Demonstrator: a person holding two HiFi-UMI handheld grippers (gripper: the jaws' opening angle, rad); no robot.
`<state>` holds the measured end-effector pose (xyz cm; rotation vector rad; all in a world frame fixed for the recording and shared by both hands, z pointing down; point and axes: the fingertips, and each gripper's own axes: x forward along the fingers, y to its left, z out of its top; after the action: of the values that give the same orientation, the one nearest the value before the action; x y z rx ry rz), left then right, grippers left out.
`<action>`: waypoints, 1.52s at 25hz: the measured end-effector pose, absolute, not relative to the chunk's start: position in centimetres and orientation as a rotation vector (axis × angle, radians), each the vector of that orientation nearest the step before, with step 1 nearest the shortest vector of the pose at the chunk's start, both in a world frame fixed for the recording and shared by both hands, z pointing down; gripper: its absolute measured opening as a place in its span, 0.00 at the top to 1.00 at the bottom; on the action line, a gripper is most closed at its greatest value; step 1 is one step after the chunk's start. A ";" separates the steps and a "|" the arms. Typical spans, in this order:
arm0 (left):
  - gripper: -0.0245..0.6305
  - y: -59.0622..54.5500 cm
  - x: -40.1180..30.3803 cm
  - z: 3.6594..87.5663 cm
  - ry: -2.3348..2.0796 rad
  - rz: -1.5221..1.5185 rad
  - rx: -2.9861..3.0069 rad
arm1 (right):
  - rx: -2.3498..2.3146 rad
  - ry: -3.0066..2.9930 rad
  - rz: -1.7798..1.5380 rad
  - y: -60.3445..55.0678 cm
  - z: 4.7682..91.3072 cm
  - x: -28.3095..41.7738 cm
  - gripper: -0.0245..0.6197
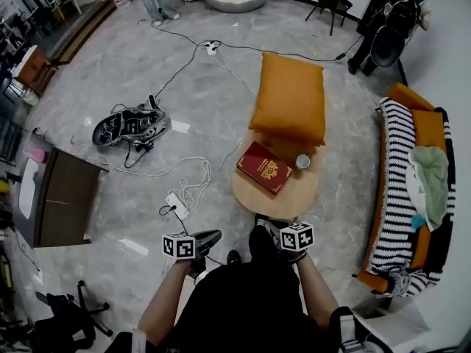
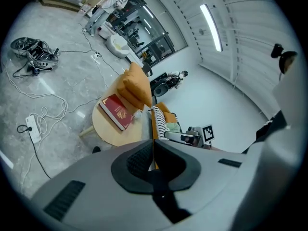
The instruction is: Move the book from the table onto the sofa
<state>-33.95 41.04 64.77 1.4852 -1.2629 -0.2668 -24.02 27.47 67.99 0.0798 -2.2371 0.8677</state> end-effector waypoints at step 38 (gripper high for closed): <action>0.93 25.3 -49.3 69.4 -0.924 -0.049 1.590 | 0.429 -1.975 1.052 18.6 74.2 -28.7 0.95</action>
<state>-49.32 25.33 69.40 1.5899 -0.9238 -0.0488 -28.69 18.60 74.23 0.4289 -1.9753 1.0521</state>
